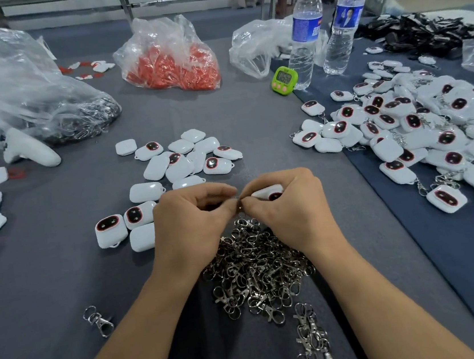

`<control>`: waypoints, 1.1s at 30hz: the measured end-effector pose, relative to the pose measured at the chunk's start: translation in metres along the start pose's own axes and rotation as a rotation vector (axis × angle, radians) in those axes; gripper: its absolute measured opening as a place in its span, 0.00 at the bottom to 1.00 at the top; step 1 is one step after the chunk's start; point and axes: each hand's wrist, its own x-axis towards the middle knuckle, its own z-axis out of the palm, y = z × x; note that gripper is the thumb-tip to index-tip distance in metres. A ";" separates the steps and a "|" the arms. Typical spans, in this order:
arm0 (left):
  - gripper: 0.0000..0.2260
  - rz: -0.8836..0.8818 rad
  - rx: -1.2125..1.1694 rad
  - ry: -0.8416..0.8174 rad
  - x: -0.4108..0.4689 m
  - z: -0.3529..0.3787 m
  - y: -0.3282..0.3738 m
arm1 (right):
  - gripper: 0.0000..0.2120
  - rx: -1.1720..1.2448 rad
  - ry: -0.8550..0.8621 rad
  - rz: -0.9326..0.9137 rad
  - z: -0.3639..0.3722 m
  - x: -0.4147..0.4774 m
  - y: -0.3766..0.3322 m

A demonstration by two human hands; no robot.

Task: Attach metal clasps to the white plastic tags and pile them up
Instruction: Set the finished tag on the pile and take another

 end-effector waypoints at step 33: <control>0.05 -0.062 -0.091 -0.249 0.001 0.002 -0.004 | 0.07 0.277 -0.215 0.178 -0.011 0.007 0.009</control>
